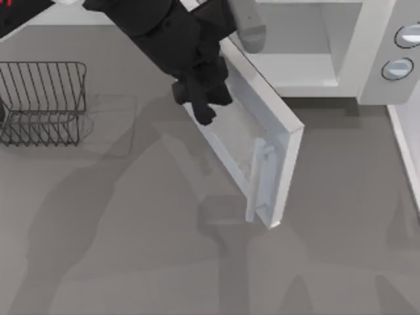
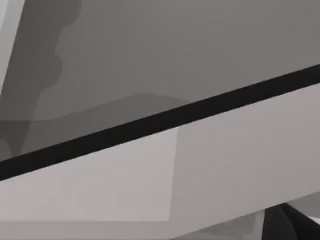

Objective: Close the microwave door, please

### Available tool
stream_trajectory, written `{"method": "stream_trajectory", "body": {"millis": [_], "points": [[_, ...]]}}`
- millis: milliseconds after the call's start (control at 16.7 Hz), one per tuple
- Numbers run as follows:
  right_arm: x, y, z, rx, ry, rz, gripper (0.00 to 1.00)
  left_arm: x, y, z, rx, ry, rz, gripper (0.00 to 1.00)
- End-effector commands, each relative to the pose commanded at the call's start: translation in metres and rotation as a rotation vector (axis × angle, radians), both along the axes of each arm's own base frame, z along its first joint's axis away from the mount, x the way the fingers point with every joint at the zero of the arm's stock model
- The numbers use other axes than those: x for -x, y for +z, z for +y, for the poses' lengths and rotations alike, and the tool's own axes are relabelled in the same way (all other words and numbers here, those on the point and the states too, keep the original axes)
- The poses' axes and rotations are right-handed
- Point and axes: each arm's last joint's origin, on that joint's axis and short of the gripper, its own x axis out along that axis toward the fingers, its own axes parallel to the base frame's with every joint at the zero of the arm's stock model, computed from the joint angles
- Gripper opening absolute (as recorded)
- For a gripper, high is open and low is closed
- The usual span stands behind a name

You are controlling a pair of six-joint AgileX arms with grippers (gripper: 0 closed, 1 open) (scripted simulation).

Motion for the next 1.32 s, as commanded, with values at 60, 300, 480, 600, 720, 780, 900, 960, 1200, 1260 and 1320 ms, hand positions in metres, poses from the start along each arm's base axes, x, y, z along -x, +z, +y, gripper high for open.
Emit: {"method": "stream_trajectory", "body": {"millis": [60,300,480,600,720,780,900,960,1200,1260,1320], "points": [[0.0,0.0,0.0,0.0,0.0,0.0,1.0,0.0,-0.001,-0.004,-0.001,-0.002,0.003,0.0],[0.0,0.0,0.0,0.0,0.0,0.0,1.0,0.0,0.0,-0.016,0.0,0.001,0.001,0.0],[0.0,0.0,0.0,0.0,0.0,0.0,1.0,0.0,0.0,-0.014,0.0,0.004,0.002,0.0],[0.0,0.0,0.0,0.0,0.0,0.0,1.0,0.0,0.0,-0.018,0.0,0.004,0.001,0.0],[0.0,0.0,0.0,0.0,0.0,0.0,1.0,0.0,0.0,-0.023,-0.001,0.004,0.002,0.0],[0.0,0.0,0.0,0.0,0.0,0.0,1.0,0.0,0.0,-0.025,0.0,0.004,0.001,0.0],[0.0,0.0,0.0,0.0,0.0,0.0,1.0,0.0,0.0,-0.031,-0.001,0.004,0.003,0.0],[0.0,0.0,0.0,0.0,0.0,0.0,1.0,0.001,0.0,-0.034,0.0,0.004,0.002,0.0],[0.0,0.0,0.0,0.0,0.0,0.0,1.0,0.0,0.0,-0.032,0.001,0.007,0.001,0.0],[0.0,0.0,0.0,0.0,0.0,0.0,1.0,0.001,0.0,-0.034,-0.001,0.003,-0.001,0.0],[0.0,0.0,0.0,0.0,0.0,0.0,1.0,0.002,-0.001,-0.037,-0.003,-0.003,-0.003,0.0]]}}
